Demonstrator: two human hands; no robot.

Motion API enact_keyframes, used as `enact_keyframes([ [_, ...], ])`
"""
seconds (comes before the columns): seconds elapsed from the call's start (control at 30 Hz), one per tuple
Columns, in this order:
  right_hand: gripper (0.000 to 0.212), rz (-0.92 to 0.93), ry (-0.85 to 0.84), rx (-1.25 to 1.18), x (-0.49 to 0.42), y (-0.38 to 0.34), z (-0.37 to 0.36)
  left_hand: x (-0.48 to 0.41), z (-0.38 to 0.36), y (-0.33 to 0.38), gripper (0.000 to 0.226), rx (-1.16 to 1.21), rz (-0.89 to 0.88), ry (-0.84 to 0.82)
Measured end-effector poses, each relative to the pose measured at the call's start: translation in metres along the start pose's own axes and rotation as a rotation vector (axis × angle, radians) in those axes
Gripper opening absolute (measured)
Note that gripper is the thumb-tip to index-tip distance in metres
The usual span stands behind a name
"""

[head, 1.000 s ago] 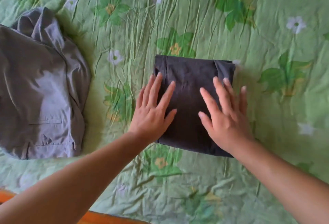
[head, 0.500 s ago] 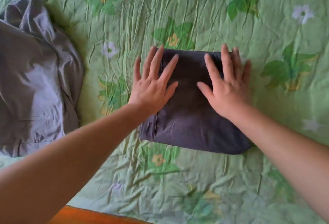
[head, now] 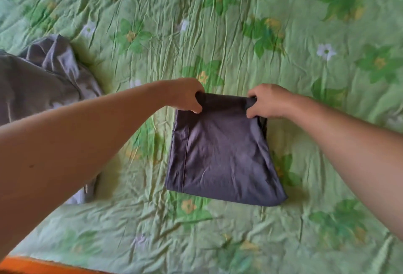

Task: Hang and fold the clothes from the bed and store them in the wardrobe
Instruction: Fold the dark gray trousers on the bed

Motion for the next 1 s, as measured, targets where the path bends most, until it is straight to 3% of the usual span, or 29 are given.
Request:
enact_keyframes([
  [0.07,0.015,0.057,0.052,-0.010,0.020,-0.010,0.023,0.020,0.018,0.012,0.012,-0.055,-0.054,0.078],
  [0.23,0.017,0.273,0.734,0.047,0.099,-0.033,0.119,0.098,0.101,0.038,0.016,-0.071,-0.182,0.605],
  [0.3,0.021,0.354,0.869,0.099,0.129,-0.044,0.127,0.123,0.106,0.051,0.025,-0.141,-0.235,0.745],
  [0.47,0.034,0.316,0.806,0.333,0.143,-0.036,0.035,0.132,0.013,0.051,0.047,-0.326,-0.171,0.723],
  [0.63,0.066,0.129,0.303,0.439,0.104,-0.002,-0.110,0.099,-0.132,0.019,0.056,-0.276,-0.016,0.293],
  [0.8,0.046,0.224,0.610,0.304,0.056,-0.006,-0.113,0.057,-0.133,0.001,0.054,-0.109,0.052,0.597],
  [1.0,0.081,0.119,0.669,0.386,-0.030,-0.003,-0.089,-0.016,-0.112,-0.015,0.067,-0.195,0.137,0.690],
])
Point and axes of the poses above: each hand's wrist, its own x-axis away from the middle knuckle, its own z-axis out of the back of the hand, y = z × x, the point moved 5 cm from there along -x, towards the middle knuckle, and after that the axes turned 6 degrees about -y, right-handed, at the moved point
